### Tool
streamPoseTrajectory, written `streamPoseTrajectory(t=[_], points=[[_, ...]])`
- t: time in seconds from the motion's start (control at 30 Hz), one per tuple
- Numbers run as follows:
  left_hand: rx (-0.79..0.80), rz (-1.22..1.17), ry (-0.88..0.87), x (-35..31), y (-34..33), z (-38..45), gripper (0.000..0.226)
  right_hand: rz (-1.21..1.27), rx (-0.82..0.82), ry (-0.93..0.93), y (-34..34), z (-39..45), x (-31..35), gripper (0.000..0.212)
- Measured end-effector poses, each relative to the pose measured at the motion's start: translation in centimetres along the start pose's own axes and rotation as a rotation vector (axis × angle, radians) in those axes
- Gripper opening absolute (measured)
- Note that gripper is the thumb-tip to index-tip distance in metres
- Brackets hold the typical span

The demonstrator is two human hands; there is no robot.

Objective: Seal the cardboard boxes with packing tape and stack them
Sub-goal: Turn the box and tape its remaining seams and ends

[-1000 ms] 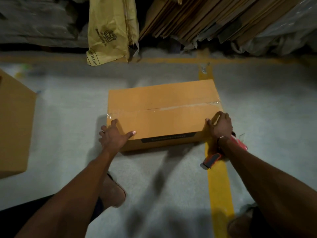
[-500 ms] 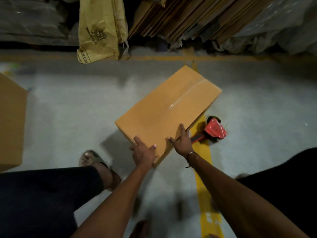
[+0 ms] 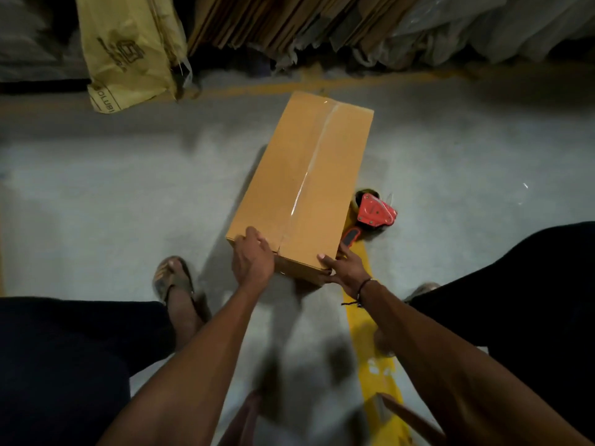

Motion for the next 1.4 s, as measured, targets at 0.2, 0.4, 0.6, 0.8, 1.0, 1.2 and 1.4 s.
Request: streamPoseTrajectory(t=[0.2,0.4,0.6,0.8,1.0,1.2,1.4], points=[[0.238,0.074,-0.127,1.3,-0.9,3.7,0.048,-0.120,-0.080,0.094,3.2,3.2,2.8,0.055],[0.185,0.071,-0.159,-1.8,-2.9,1.4,0.040,-0.197,-0.442,0.148,7.6,5.1,5.6,0.045],[0.003,0.295,-0.139,-2.6,-4.4,-1.0,0.038,0.031,-0.345,0.071,9.4,6.0,3.6,0.039],[0.096,0.204,-0.583,-8.7,-8.2,-2.4,0.050,0.273,-0.186,0.002,11.3,6.7,2.2,0.040],[0.173,0.238,-0.787,-12.7,-13.0,-2.6,0.044,0.046,-0.502,-0.083,14.5,12.3,-0.8,0.048],[0.139,0.150,-0.757,-11.6,-14.5,-3.1,0.044,0.004,-0.512,-0.178,14.8,18.5,-2.9,0.110],[0.141,0.150,-0.748,-11.6,-15.0,-2.9,0.045,-0.046,-0.534,-0.283,14.2,22.3,-5.7,0.140]])
Point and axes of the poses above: each hand's wrist, its own z-axis towards the middle knuckle, its own y-axis out of the back of the hand, x = y × z, the point moved 6 cm from there along z, towards the middle knuckle, and after that the axes turned 10 degrees about y, right-handed, at the moved point
